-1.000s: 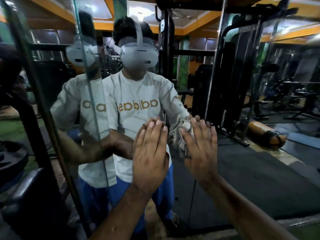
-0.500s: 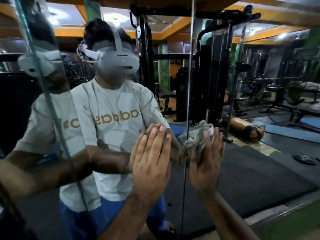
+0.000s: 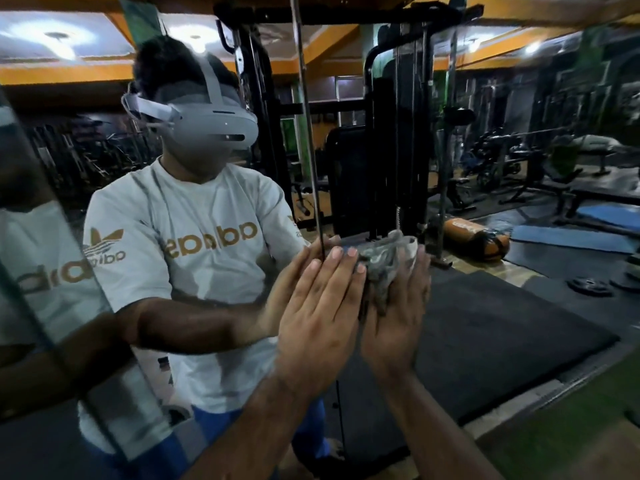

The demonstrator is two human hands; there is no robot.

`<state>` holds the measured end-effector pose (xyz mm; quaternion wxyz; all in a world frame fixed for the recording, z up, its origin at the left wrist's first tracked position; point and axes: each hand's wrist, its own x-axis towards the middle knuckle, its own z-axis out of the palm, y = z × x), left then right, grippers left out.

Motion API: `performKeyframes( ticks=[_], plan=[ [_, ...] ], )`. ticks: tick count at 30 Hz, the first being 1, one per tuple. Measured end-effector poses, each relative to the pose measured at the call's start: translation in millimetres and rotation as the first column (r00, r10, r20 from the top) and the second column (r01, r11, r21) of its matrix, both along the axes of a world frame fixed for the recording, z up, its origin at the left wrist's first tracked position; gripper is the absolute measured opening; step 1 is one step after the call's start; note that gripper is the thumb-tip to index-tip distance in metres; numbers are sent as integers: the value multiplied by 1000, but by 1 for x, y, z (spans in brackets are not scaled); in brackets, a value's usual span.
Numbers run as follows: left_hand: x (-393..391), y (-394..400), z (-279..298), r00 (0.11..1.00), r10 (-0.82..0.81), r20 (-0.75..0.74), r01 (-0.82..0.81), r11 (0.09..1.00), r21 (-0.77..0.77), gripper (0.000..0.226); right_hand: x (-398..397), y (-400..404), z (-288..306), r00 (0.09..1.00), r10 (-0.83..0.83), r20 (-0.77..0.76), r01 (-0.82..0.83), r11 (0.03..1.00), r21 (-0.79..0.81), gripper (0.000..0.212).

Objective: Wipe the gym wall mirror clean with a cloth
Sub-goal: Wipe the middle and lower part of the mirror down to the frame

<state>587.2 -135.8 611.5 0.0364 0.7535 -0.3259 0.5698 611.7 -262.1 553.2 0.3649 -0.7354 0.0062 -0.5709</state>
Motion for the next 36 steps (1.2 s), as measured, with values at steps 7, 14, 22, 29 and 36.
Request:
performKeyframes(
  ticks=[7, 14, 22, 29, 36],
  plan=[
    [13, -24, 10, 999, 3, 41, -9, 991, 135, 45, 10, -19, -9, 1000, -21, 21, 11, 924, 382, 66],
    [20, -57, 19, 997, 71, -12, -69, 985, 158, 50, 15, -67, -20, 999, -33, -1, 33, 999, 41, 63],
    [31, -98, 22, 996, 83, 40, -90, 973, 213, 52, 21, -91, 8, 1000, 15, 14, -18, 977, 211, 67],
    [37, -137, 15, 991, 137, 4, -134, 961, 243, 55, 24, -128, 9, 997, 45, -59, -17, 911, 412, 67],
    [43, -169, 22, 987, 163, -5, -158, 962, 221, 56, 28, -184, -8, 996, 19, -83, -17, 1000, 17, 67]
  ],
)
